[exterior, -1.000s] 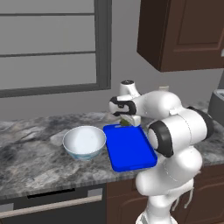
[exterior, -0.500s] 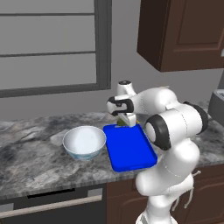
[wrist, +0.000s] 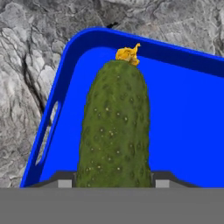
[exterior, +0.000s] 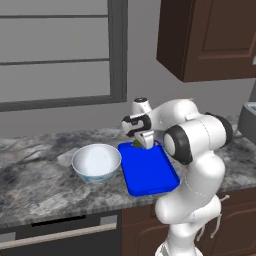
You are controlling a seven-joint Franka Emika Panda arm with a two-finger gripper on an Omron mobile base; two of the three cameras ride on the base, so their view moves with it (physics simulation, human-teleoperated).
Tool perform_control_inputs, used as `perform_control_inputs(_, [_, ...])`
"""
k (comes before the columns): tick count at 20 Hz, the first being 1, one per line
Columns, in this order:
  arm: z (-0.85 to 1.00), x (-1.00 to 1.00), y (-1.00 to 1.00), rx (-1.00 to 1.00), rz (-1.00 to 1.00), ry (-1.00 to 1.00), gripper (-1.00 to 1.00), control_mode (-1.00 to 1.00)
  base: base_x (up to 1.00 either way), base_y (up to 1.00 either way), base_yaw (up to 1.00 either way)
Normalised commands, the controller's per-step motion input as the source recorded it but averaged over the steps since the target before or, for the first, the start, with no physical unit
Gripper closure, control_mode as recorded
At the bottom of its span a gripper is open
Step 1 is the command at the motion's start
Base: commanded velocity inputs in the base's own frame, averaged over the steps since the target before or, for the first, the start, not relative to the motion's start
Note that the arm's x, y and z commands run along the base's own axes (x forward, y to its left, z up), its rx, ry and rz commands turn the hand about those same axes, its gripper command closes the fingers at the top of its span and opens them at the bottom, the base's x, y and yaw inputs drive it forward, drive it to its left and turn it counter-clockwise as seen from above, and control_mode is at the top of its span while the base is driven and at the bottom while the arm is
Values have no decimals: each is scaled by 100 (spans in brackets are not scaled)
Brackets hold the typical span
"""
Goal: Place the two vegetables and bowl onto the tray for setting up a vegetable dip station.
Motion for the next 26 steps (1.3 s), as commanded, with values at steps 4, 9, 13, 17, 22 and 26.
perform_control_inputs(4, [-16, 18, 0, 0, 0, 0, 100, -100, 0, 0, 0])
perform_control_inputs(9, [-10, 14, 0, 0, 0, 0, 100, -100, 0, 0, 0])
perform_control_inputs(13, [-8, 14, 0, 0, 0, 0, 100, -100, 0, 0, 0])
perform_control_inputs(17, [-9, 11, 0, 0, 0, 0, 100, -100, 0, 0, 0])
perform_control_inputs(22, [-9, 9, 0, 0, 0, 0, 100, -100, 0, 0, 0])
perform_control_inputs(26, [-3, 4, 0, 0, 0, 1, 100, -100, 0, 0, 0])
